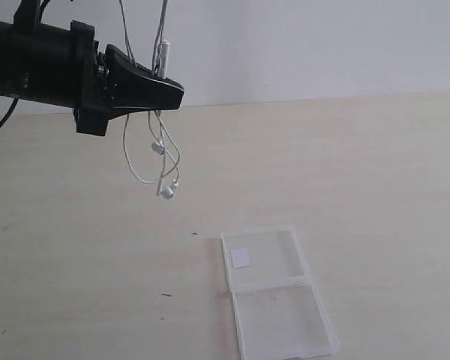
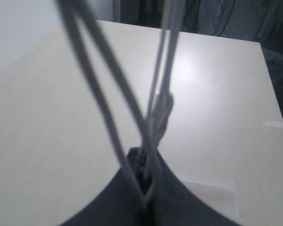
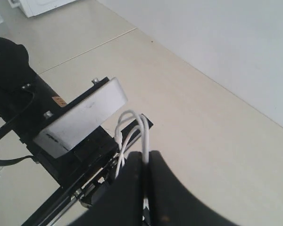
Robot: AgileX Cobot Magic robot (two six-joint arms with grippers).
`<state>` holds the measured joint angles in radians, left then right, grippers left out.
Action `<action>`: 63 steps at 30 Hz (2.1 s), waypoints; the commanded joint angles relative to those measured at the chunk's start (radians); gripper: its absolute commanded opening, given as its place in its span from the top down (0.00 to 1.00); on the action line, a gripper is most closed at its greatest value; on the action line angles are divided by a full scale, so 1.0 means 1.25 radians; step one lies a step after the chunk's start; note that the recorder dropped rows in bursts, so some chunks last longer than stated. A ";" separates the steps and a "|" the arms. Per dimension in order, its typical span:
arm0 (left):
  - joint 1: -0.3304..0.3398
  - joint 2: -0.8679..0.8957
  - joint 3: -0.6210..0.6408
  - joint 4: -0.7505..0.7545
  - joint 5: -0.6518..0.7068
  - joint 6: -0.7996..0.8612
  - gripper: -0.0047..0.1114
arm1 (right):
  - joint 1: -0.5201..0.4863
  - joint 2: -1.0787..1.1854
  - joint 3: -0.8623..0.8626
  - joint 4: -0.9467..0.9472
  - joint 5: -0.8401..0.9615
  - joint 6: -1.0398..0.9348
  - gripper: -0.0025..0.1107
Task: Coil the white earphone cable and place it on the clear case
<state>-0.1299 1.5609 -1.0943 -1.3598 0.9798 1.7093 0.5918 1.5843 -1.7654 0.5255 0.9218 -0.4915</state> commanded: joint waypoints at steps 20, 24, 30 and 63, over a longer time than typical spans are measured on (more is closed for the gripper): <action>0.001 0.002 0.003 0.010 -0.018 -0.012 0.96 | 0.001 -0.014 -0.005 -0.032 -0.030 0.053 0.98; 0.001 0.002 0.003 -0.037 -0.039 -0.004 0.96 | 0.001 -0.014 -0.005 -0.003 -0.041 0.051 0.98; 0.001 0.002 0.003 -0.057 -0.048 -0.003 0.87 | 0.001 -0.011 -0.005 0.021 -0.037 0.032 0.98; 0.001 0.002 0.001 -0.051 0.049 0.012 0.47 | 0.001 -0.011 -0.005 -0.028 0.042 -0.072 0.98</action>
<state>-0.1299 1.5648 -1.0943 -1.4125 1.0375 1.7187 0.5918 1.5738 -1.7654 0.4970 0.9640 -0.5531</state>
